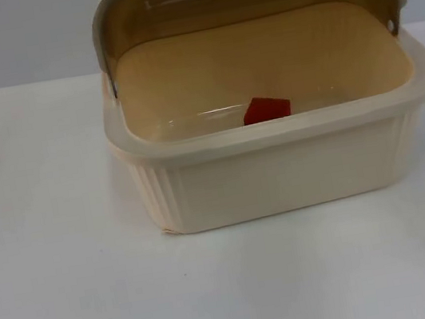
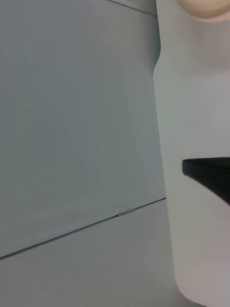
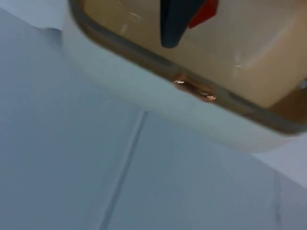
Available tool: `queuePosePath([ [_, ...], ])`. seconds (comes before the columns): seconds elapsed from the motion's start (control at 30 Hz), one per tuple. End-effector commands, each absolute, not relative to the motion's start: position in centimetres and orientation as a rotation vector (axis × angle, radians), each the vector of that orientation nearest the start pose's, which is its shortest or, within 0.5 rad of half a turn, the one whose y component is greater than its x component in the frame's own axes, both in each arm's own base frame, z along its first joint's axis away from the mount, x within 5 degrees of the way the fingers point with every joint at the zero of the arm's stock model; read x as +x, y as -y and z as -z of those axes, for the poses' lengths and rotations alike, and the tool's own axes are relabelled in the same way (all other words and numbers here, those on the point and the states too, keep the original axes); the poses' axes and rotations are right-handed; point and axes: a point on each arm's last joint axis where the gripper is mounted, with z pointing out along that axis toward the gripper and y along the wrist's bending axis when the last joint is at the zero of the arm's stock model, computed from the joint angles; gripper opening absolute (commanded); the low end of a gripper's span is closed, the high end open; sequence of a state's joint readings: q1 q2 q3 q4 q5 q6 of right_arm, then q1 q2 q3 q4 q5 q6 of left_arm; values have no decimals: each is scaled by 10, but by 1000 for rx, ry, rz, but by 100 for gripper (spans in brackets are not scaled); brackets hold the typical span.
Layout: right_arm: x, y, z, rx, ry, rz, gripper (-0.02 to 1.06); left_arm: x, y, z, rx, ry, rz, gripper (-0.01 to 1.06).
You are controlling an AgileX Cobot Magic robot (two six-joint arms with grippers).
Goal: Open the box lid with the left hand, place the block into the box with the right hand, then close the box lid with the left hand.
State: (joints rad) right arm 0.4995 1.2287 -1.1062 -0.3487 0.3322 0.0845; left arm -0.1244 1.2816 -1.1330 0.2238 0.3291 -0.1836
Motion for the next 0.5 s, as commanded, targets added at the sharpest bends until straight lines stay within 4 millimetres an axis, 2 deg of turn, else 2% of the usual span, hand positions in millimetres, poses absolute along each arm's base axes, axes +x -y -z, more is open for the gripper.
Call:
queuePosePath([
  [0.0, 250, -115, -396, -536, -1811, -42, 93, 290, 31, -377, 103, -1951, -1, 104],
  [0.1, 249, -110, -401, -526, -1818, -65, 93, 290, 31, -377, 103, -1951, -1, 104],
  [0.17, 248, -106, -404, -509, -1829, -142, 93, 290, 31, -377, 102, -1953, -2, 104],
  [0.23, 250, -95, -406, -464, -1834, -186, 93, 290, 31, -377, 102, -1953, -2, 104],
  [0.33, 254, -85, -406, -444, -1836, -153, 93, 290, 31, -377, 103, -1951, -1, 104],
  [0.43, 259, -65, -407, -385, -1846, -89, 93, 290, 31, -378, 103, -1949, -1, 104],
  [0.47, 259, -65, -407, -385, -1846, -89, 93, 290, 31, -378, 103, -1949, -1, 104],
])
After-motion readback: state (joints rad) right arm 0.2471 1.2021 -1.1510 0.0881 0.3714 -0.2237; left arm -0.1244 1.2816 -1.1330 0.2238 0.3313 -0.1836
